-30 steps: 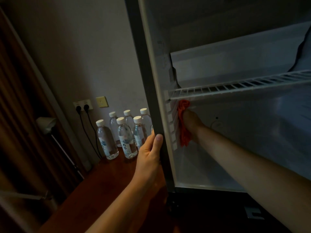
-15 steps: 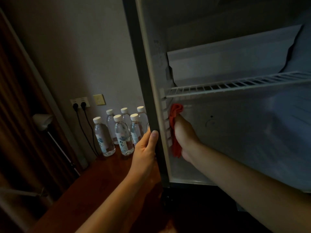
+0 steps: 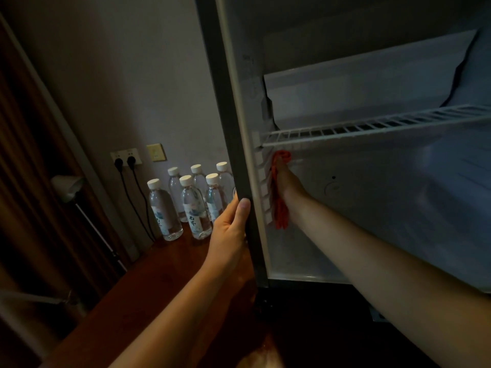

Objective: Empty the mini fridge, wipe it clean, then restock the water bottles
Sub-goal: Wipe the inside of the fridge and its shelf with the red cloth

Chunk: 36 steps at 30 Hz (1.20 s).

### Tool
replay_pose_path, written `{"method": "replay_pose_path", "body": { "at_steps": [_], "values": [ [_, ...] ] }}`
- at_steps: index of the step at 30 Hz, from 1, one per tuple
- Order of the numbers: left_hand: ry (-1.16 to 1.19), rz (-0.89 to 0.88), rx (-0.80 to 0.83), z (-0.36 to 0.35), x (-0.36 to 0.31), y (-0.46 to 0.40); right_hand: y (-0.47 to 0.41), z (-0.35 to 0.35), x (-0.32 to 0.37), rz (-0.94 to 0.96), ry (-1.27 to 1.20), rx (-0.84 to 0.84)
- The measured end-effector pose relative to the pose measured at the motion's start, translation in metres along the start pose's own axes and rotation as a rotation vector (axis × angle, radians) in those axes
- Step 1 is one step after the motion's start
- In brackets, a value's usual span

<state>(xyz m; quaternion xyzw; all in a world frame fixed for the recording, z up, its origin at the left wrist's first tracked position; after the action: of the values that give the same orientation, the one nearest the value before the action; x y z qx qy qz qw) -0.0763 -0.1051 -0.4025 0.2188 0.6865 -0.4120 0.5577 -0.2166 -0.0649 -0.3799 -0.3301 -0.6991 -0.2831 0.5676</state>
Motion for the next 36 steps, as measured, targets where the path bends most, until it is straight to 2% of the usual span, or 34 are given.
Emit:
{"method": "replay_pose_path", "body": {
  "at_steps": [13,24,36],
  "values": [
    [-0.004,0.019,0.003,-0.002,-0.003,0.002,0.051,-0.013,-0.025,0.009,0.084,0.138],
    [-0.01,-0.009,0.015,0.0,0.001,-0.002,0.031,-0.008,-0.019,0.043,0.046,0.098],
    [-0.003,0.001,-0.001,0.0,0.0,0.0,0.046,-0.011,-0.049,-0.047,0.048,0.112]
  ]
}}
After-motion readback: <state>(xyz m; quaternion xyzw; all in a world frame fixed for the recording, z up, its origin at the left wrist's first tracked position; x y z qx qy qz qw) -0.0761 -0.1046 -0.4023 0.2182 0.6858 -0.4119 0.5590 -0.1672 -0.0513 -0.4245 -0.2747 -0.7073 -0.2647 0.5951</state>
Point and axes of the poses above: each hand's wrist, its own y-axis away from the middle knuckle, its own z-axis out of the back of the hand, x = y × z, the point moved 6 cm from there along -y, towards the middle knuckle
